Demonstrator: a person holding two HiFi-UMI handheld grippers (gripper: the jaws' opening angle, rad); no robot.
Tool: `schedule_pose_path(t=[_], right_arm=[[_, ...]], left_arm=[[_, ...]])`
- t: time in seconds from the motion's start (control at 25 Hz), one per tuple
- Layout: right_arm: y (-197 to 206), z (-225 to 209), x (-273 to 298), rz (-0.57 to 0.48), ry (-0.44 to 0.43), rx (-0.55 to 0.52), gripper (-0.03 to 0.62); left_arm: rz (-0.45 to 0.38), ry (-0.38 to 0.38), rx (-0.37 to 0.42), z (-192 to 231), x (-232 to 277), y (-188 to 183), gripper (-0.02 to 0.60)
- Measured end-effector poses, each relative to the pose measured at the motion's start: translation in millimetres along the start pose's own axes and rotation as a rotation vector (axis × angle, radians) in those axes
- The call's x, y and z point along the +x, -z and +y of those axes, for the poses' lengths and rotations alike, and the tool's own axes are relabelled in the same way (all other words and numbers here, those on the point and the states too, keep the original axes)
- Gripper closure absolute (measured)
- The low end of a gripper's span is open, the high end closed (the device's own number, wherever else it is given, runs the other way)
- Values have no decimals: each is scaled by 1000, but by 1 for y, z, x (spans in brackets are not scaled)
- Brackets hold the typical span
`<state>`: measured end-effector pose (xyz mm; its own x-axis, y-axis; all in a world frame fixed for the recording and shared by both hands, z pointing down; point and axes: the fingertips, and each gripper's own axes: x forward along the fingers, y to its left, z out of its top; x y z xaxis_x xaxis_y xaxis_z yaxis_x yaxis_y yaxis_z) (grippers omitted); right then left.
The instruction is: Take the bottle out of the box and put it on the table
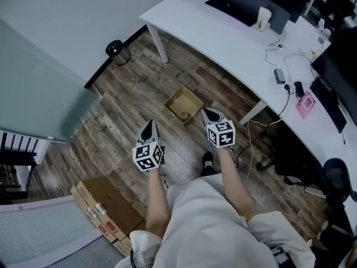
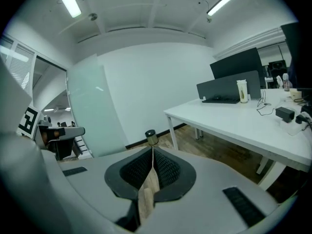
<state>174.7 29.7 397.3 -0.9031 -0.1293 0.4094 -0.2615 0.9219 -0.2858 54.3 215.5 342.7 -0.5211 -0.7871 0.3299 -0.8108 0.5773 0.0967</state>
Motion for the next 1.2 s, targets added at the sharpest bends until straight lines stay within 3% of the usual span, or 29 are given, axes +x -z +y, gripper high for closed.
schedule_pose_path(t=[0.32,0.64,0.88,1.0,1.2], right_arm=[[-14,-55,12,-22,6,26,553],[-18,-88,16,-19,48,-6,553],[-21,-77,33,-4,18,-50,551],[-34,-90,40,-30,72,-57,551],[-49,-118,57,-60,141,22,551]], left_arm=[[-19,31,3,-19,57,-23,569],[12,57,-6,-38,91,-14,569],[13,39,-3,-13,112,-19,569],[9,32,-2,6,132,-29,569],[-6,68,18,26,169,-51,569]])
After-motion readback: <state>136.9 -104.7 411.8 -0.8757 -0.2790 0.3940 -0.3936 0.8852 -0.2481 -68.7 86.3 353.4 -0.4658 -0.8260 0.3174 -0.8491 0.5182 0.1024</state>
